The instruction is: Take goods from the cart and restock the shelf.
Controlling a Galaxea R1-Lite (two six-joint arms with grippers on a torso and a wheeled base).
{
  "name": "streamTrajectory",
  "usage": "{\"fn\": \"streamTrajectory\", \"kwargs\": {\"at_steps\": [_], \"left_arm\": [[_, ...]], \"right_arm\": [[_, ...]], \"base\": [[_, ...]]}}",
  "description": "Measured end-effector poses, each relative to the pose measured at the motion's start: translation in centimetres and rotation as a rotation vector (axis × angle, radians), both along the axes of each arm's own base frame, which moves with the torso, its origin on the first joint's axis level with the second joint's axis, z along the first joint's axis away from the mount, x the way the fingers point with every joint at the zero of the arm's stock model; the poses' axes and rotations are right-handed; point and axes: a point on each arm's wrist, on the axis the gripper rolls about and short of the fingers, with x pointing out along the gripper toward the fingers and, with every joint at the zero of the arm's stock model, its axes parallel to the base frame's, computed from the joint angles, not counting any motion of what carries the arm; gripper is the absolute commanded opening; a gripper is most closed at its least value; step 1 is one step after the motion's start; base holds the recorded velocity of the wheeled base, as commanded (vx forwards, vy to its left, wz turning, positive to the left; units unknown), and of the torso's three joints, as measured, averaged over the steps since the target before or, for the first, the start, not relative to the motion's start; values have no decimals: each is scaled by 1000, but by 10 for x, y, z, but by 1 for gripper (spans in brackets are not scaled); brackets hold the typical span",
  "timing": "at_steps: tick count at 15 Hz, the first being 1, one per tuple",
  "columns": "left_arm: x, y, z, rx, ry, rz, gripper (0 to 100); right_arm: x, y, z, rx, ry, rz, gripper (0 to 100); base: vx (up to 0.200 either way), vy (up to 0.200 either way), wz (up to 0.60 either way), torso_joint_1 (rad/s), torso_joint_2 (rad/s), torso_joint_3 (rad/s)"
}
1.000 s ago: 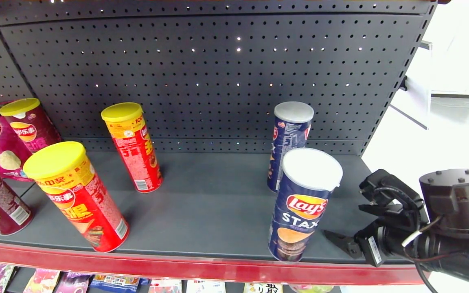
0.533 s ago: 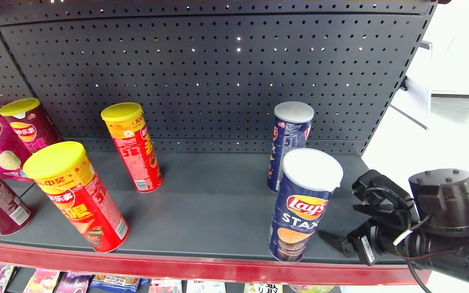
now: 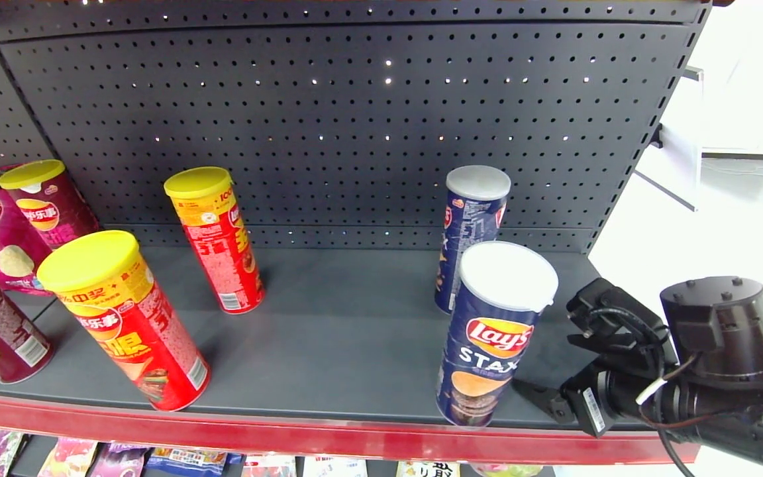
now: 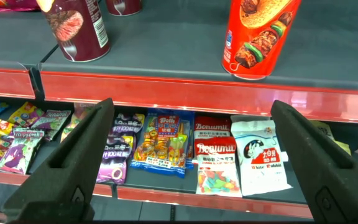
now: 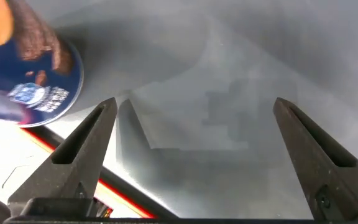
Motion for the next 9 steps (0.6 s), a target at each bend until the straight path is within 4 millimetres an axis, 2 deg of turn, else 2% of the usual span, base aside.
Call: {"fn": "streamTrajectory", "kwargs": {"at_steps": [9], "left_arm": [[0, 0, 0, 0, 0, 0, 100]], "right_arm": [[0, 9, 2, 4, -5, 31, 100]], "base": [[0, 0, 0, 0, 0, 0]]}}
